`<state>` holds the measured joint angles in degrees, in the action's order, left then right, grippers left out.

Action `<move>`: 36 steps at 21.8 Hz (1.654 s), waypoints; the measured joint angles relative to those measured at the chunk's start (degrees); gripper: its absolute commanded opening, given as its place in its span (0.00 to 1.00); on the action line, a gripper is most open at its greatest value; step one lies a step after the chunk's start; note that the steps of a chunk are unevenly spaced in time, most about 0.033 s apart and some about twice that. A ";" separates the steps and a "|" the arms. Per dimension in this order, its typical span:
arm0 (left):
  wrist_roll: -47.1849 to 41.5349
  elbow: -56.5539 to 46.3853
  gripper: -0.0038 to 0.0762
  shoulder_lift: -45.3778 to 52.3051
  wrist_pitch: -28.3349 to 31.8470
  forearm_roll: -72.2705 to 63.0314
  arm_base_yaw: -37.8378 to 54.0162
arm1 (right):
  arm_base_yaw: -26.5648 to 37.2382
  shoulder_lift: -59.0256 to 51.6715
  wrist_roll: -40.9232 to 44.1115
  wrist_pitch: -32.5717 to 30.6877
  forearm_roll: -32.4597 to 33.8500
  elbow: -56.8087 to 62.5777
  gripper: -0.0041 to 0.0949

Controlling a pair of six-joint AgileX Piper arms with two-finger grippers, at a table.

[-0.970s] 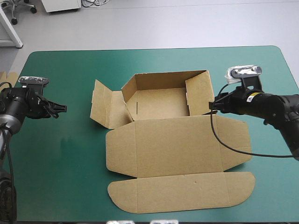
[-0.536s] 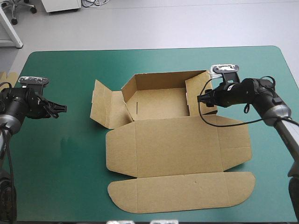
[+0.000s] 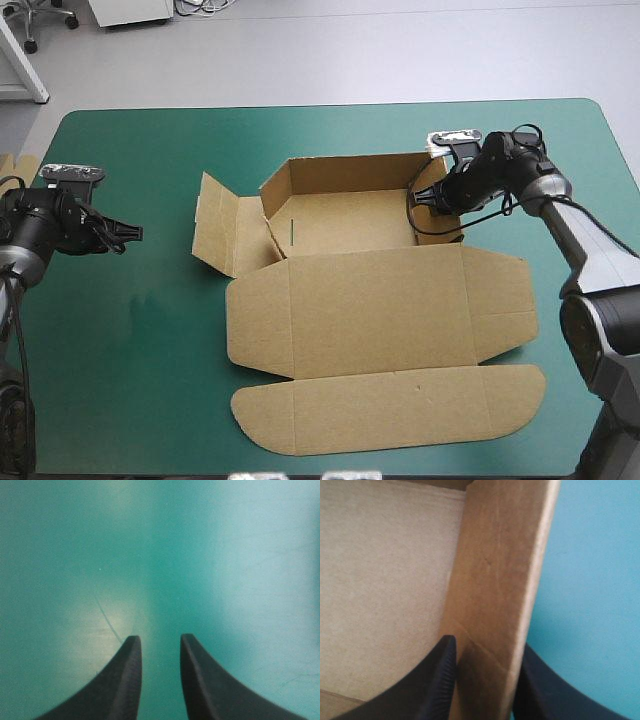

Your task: Fold the box

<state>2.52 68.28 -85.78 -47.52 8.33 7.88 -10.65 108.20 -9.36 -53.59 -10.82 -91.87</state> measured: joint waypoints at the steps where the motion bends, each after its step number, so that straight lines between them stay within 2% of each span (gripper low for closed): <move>1: 0.00 0.00 0.29 0.00 0.00 0.00 0.00 | 0.00 0.74 0.05 -0.78 0.15 -0.53 0.18; 2: 0.12 0.00 0.29 0.00 0.00 0.00 0.00 | 0.00 2.27 0.05 -2.11 0.84 -1.31 0.14; 3: 0.20 0.00 0.29 0.00 -0.05 0.00 0.00 | 0.00 2.76 0.05 -2.42 1.16 -1.41 0.03; 8: 0.38 0.00 0.29 0.00 -0.11 -0.18 0.00 | -0.12 3.45 1.31 -3.31 2.67 -2.78 0.03; 17: 0.80 0.00 0.29 0.00 -0.65 -0.24 0.00 | 0.93 3.03 2.58 -5.81 3.32 -12.91 0.03; 24: 0.97 0.00 0.29 0.00 -0.46 -0.18 0.00 | 5.46 -1.63 1.54 -7.36 0.37 -14.78 0.03; 28: 0.97 0.00 0.29 0.00 0.78 -1.19 0.00 | 9.96 -7.89 -1.16 -8.78 -3.78 -14.90 0.03; 33: 3.77 0.00 0.29 0.00 4.78 -9.50 0.00 | 13.18 -15.22 -3.26 -12.50 -8.78 -14.94 0.03; 36: 13.49 0.00 0.29 -0.12 7.47 -25.64 0.02 | 13.18 -17.54 -3.95 -14.76 -11.04 -14.94 0.03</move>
<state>16.01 68.28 -85.90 -40.05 -17.31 7.90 2.52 90.67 -13.30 -68.35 -21.85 -106.81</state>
